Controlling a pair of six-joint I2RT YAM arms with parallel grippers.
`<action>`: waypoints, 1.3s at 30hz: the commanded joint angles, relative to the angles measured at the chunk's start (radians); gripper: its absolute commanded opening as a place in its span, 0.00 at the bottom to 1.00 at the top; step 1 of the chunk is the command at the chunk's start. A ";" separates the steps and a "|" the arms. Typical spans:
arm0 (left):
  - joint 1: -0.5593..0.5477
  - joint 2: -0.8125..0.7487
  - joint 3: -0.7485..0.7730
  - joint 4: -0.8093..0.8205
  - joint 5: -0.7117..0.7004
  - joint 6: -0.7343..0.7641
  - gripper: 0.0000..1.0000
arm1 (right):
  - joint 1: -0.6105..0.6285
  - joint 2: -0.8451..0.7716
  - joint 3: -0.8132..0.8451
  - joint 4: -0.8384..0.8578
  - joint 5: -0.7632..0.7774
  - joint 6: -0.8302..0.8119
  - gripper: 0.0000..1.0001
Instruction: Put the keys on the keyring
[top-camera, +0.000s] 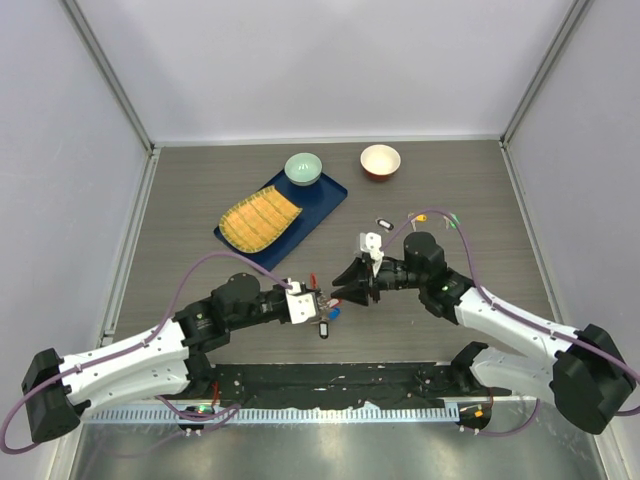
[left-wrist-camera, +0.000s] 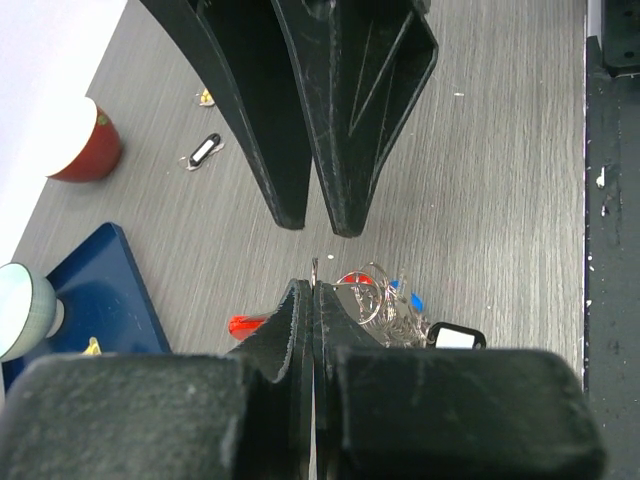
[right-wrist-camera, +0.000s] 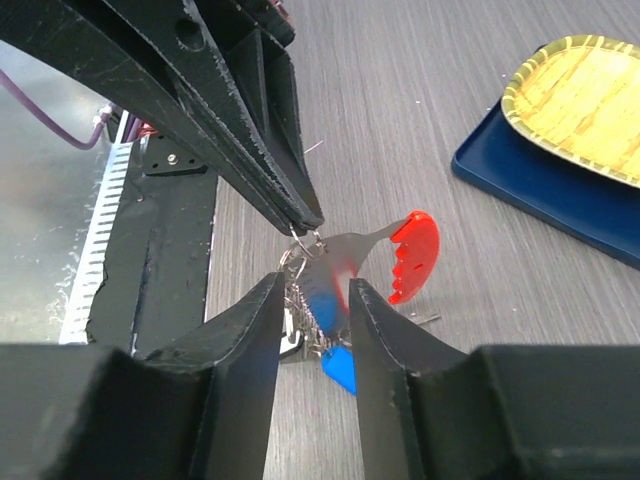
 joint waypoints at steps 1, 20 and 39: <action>-0.005 0.000 0.027 0.092 0.036 -0.021 0.00 | 0.021 0.015 0.030 0.041 -0.041 -0.051 0.37; -0.005 0.025 0.032 0.145 0.082 -0.064 0.00 | 0.051 0.040 0.036 0.053 -0.047 -0.064 0.27; -0.003 0.052 0.085 -0.012 0.055 -0.024 0.37 | 0.146 -0.041 0.125 -0.260 0.194 -0.268 0.01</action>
